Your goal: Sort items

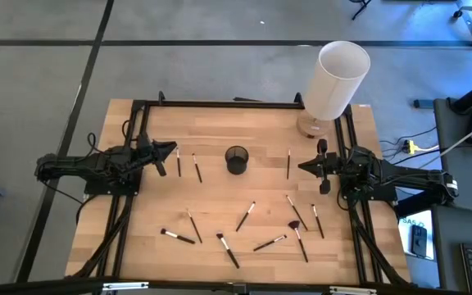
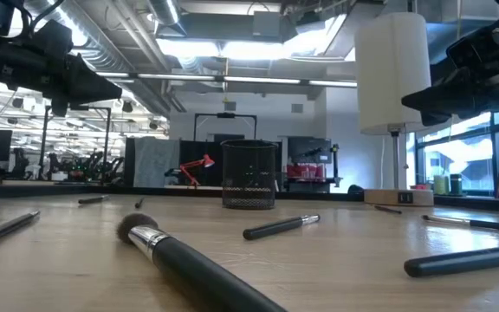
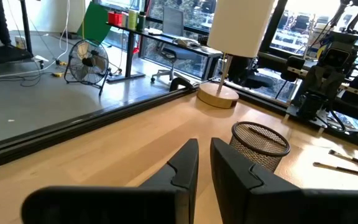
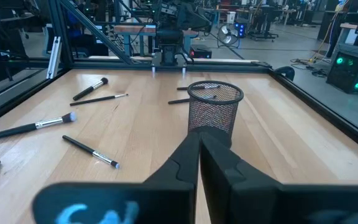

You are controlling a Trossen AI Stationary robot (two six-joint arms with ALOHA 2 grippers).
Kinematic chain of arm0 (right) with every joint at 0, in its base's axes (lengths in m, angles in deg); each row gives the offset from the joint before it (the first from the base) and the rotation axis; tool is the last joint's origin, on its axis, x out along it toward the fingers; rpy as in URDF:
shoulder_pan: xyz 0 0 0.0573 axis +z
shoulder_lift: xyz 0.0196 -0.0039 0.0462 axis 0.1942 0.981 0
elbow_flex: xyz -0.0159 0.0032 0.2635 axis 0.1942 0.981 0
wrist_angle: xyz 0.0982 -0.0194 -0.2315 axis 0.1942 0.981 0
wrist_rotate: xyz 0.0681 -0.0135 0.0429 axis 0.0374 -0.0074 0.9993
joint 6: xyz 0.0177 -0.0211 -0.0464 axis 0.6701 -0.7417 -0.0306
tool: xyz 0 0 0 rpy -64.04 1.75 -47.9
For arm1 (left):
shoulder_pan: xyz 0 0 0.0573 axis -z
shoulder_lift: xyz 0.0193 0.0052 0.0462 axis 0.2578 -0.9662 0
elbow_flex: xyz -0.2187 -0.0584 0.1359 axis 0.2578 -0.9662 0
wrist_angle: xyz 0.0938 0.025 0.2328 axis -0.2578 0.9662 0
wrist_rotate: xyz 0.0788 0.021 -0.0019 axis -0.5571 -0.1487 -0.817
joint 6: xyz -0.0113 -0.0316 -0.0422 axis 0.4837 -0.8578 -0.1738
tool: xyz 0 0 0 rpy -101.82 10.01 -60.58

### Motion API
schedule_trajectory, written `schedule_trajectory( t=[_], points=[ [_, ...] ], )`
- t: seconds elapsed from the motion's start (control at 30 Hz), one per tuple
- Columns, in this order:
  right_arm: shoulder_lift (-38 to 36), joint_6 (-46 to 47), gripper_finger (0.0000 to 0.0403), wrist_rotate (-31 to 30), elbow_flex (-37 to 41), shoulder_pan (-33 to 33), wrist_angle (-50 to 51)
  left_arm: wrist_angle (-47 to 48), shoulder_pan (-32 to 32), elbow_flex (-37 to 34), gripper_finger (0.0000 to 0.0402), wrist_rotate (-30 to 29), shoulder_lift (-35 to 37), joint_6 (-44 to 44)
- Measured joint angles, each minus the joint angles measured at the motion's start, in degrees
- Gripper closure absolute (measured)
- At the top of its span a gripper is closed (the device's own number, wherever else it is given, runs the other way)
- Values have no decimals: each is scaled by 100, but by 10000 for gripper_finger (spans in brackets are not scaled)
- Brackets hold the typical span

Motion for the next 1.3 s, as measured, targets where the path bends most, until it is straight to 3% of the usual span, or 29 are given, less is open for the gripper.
schedule_trajectory(
  t=[0.5,0.73,1.0,1.17,1.3],
  points=[
    [-1,-1,386,0,0,-1,1,0,0,2,364,-1,1,15],
    [-1,0,386,0,0,0,1,0,2,1,364,-44,0,583],
    [-2,0,386,0,-2,1,0,-676,-2,2,364,-1886,1,1684],
    [0,-2,386,-14,-1,1,-6,-1118,-2,1,364,-2120,1,2465],
    [-2,-23,386,-406,-2,1,-137,-1558,-16,1,364,-2374,0,3112]
  ],
)
